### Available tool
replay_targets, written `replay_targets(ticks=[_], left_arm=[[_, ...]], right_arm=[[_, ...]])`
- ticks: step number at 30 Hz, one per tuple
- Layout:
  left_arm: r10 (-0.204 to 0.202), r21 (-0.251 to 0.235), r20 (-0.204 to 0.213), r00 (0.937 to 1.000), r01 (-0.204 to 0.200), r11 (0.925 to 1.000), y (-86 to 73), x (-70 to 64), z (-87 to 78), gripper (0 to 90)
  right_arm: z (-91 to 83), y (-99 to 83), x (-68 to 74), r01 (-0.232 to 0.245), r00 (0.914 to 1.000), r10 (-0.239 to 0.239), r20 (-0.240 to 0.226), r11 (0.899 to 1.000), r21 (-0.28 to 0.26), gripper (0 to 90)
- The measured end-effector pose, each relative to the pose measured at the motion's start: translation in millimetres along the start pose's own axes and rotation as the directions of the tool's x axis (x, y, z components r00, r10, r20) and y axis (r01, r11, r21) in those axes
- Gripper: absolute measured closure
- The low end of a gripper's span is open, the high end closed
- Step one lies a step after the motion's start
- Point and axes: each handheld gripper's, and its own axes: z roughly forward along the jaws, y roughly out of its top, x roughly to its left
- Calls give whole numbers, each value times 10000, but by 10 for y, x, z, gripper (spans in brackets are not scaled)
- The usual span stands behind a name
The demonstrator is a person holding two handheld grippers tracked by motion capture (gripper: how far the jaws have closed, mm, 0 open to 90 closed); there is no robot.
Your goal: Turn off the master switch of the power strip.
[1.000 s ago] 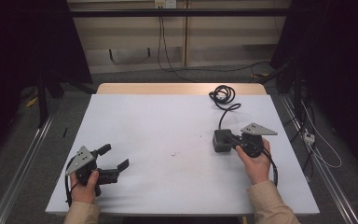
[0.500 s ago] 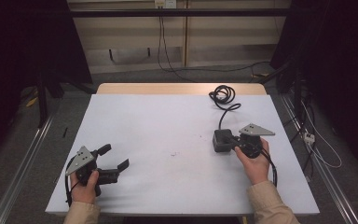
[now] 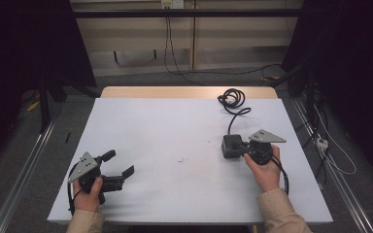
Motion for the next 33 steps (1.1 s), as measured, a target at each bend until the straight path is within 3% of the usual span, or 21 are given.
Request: replay_targets(ticks=[4, 15, 33], left_arm=[[41, 1, 3, 10000, -41, 10000, 2, -1, -1, 38], [-59, 1, 26, 10000, 59, 10000, -9, -11, 9, 38], [-33, -20, 66, 10000, 33, 10000, -7, -14, 10, 38]], right_arm=[[1, 3, 14, 157, 9998, -157, 83, 9999, 16, 900], [4, -6, -4, -100, 9999, 100, 1, 9999, -47, 900], [6, -8, 34, 143, 9996, -144, 226, 9999, 29, 900]])
